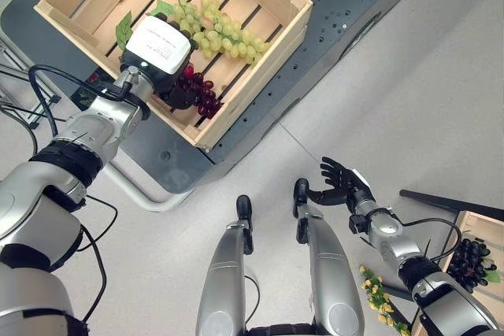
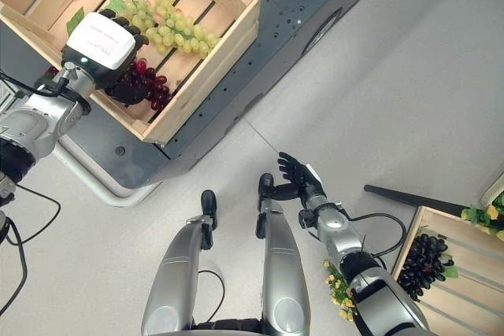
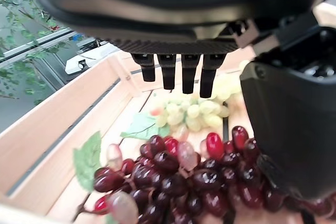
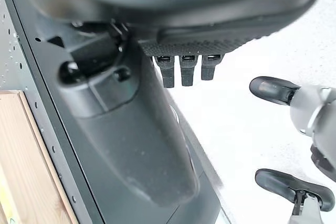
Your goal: Pick up the fruits from the basket on one side to the basket on the other side
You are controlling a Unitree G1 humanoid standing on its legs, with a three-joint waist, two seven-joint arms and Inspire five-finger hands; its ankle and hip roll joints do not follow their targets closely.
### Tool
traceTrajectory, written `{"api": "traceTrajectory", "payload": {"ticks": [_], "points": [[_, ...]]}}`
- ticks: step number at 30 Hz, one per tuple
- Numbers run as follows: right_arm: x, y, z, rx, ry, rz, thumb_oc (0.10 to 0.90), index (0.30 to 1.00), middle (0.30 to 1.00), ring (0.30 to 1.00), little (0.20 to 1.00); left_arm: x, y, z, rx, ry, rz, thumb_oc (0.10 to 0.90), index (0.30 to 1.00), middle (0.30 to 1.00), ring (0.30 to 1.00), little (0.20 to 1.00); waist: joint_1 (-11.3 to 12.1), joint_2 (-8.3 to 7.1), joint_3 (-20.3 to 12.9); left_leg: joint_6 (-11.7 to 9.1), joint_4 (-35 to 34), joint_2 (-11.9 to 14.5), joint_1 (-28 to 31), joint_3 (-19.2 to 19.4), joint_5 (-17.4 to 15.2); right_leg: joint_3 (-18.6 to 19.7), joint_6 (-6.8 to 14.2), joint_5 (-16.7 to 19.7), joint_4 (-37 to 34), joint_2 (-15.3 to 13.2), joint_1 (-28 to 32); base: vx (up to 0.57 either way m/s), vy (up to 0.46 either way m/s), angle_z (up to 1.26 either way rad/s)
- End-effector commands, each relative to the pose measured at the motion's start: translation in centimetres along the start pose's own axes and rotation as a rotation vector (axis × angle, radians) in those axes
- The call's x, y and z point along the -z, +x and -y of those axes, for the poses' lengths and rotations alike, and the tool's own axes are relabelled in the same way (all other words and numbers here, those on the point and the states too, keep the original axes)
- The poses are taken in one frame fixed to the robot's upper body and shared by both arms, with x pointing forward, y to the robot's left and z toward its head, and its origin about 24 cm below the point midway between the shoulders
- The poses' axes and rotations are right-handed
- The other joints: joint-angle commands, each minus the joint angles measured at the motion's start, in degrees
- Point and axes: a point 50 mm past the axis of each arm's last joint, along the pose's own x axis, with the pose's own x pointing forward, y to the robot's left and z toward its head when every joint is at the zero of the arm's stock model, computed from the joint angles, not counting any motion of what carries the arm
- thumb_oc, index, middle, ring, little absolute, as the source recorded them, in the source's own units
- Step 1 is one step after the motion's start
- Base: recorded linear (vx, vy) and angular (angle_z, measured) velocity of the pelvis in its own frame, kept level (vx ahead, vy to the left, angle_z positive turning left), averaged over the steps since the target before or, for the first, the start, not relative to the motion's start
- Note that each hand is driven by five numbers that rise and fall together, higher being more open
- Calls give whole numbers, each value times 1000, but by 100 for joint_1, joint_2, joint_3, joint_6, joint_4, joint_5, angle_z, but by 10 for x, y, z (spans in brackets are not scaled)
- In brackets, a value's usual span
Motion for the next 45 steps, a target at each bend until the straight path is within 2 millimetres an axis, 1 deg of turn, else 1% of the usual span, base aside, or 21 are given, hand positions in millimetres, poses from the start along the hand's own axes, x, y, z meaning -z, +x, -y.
{"api": "traceTrajectory", "payload": {"ticks": [1,4,6,11,16,19,20,21,23,26,28,29,31,33,38,44,45], "points": [[-16,-3,15,6,-35,78,800,900,900,900,900,51,6,-62,-153,155,-129,800,900,900,900,900,139,188,-59,103,-120,18,250,310,-160,-261,167,-514,139,-69,419,31,-13,0],[-16,-2,15,2,-41,72,800,900,900,900,900,47,8,-61,-108,189,-86,800,900,900,900,900,136,185,-59,87,-119,30,200,318,-142,-274,166,-494,113,-68,391,0,0,0],[-18,0,15,2,-45,69,800,900,900,900,900,37,10,-58,-71,213,-27,800,900,900,900,900,117,173,-59,84,-129,48,123,343,-121,-273,168,-472,83,-55,330,0,0,0],[-17,0,19,20,-46,61,800,900,900,900,900,31,13,-57,3,251,26,800,900,900,900,900,84,125,-59,66,-59,97,-61,386,-102,-283,161,-449,77,-44,202,4,2,-1],[-17,0,23,29,-43,62,800,900,900,900,900,29,17,-64,-6,269,48,800,900,900,900,900,59,59,-59,57,16,136,-259,401,-96,-277,158,-422,75,-26,53,3,1,-1],[-18,1,24,34,-32,71,800,900,900,900,900,26,20,-68,-44,262,72,800,900,900,900,900,50,-18,-59,35,111,170,-487,389,-77,-301,153,-392,92,-31,-97,0,0,0],[-18,1,24,35,-31,72,800,900,900,900,900,26,20,-69,-47,262,71,800,900,900,900,900,51,-20,-59,34,119,171,-503,386,-77,-303,153,-391,96,-30,-109,0,0,0],[-19,1,23,33,-29,75,800,900,900,900,900,25,21,-68,-73,263,73,800,900,900,900,900,48,-55,-59,32,149,177,-589,366,-68,-311,154,-381,115,-23,-174,0,0,0],[-20,1,22,30,-27,81,800,900,900,900,900,26,22,-68,-71,270,73,800,900,900,900,900,27,-99,-59,37,183,199,-676,368,-70,-315,148,-370,138,-12,-255,0,0,0],[-23,2,21,25,-23,99,800,900,900,900,900,31,21,-58,-1,321,52,800,900,900,900,900,2,-155,-59,30,223,224,-869,359,-33,-322,153,-318,145,5,-420,-16,17,2],[-28,4,19,23,-20,114,800,900,900,900,900,40,19,-47,112,396,-19,800,900,900,900,900,-14,-187,-59,19,211,224,-959,343,-3,-320,164,-281,110,22,-490,0,0,0],[-30,5,18,22,-21,119,800,900,900,900,900,43,18,-44,135,412,-42,800,900,900,900,900,-19,-192,-59,17,214,226,-988,340,0,-317,165,-275,109,25,-516,0,0,0],[-35,7,17,17,-20,137,800,900,900,900,900,55,15,-36,208,466,-142,800,900,900,900,900,-39,-225,-59,14,224,243,-1103,330,14,-321,158,-258,109,33,-619,-27,22,-5],[-38,8,16,16,-16,150,800,900,900,900,900,62,12,-33,254,499,-218,800,900,900,900,900,-44,-246,-59,0,241,257,-1198,319,25,-336,155,-251,111,31,-691,-16,7,-2],[-45,9,17,24,1,168,800,900,900,900,900,79,7,-37,280,558,-354,800,900,900,900,900,-33,-279,-59,-18,271,260,-1386,286,36,-398,144,-231,88,14,-826,-24,14,-3],[-45,7,18,32,16,177,800,900,900,900,900,93,2,-42,307,562,-472,800,900,900,900,900,-7,-296,-59,-15,292,229,-1509,208,41,-418,148,-216,96,5,-920,-19,5,-3],[-43,7,17,29,19,179,800,900,900,900,900,95,1,-43,296,560,-482,400,300,300,300,300,0,-312,-59,-9,267,222,-1502,199,43,-428,157,-202,69,9,-906,0,0,0]]}}
